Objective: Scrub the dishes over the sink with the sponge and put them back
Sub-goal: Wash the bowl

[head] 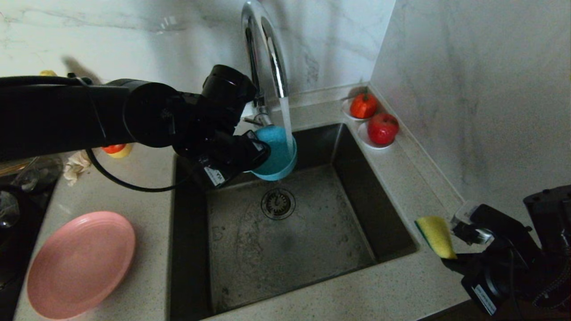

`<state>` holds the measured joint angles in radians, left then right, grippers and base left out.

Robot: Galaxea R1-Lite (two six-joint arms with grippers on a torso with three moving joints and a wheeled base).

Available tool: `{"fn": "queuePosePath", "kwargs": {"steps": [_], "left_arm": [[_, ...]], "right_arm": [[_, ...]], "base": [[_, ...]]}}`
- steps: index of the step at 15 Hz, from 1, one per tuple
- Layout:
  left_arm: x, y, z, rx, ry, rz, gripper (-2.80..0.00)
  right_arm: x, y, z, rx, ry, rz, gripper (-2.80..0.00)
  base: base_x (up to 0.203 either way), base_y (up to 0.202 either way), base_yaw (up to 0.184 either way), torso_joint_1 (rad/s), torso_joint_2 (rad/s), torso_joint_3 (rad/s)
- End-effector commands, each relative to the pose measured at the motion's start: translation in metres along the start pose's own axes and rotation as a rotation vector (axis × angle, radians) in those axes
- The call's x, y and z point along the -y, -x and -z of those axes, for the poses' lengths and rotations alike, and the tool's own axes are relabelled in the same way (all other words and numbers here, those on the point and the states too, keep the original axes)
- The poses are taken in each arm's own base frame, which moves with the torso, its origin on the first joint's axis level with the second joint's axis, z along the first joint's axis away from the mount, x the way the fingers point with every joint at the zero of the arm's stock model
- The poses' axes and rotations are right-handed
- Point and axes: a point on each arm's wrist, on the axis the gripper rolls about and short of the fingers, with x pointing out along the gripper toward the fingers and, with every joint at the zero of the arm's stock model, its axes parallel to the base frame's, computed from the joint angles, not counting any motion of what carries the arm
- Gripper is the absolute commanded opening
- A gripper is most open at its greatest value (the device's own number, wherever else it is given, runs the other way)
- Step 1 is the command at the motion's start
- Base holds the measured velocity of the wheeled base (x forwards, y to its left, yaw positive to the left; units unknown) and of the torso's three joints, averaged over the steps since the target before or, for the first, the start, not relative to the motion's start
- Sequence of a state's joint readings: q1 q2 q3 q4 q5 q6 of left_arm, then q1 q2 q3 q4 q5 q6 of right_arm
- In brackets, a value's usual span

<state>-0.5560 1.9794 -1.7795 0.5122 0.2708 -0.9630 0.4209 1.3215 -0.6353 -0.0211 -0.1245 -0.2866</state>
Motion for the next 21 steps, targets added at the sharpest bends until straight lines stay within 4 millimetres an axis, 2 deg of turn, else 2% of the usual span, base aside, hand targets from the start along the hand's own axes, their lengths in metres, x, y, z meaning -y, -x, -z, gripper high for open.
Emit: {"fn": "queuePosePath", "kwargs": {"steps": [1, 9, 21], "left_arm": [[0.003, -0.006, 0.002, 0.000, 0.002, -0.002, -2.80], [0.009, -0.004, 0.009, -0.013, -0.001, 0.012, -2.80], [0.003, 0.006, 0.011, -0.019, -0.021, -0.003, -2.80]], "right_arm": [[0.002, -0.001, 0.001, -0.005, -0.005, 0.001, -2.80], [0.003, 0.000, 0.003, -0.006, -0.009, 0.007, -2.80], [0.001, -0.001, 0.006, -0.016, -0.007, -0.002, -2.80]], "base": [[0.000, 0.000, 0.000, 0.000, 0.00, 0.000], [0.000, 0.000, 0.000, 0.000, 0.00, 0.000], [0.000, 0.000, 0.000, 0.000, 0.00, 0.000]]}}
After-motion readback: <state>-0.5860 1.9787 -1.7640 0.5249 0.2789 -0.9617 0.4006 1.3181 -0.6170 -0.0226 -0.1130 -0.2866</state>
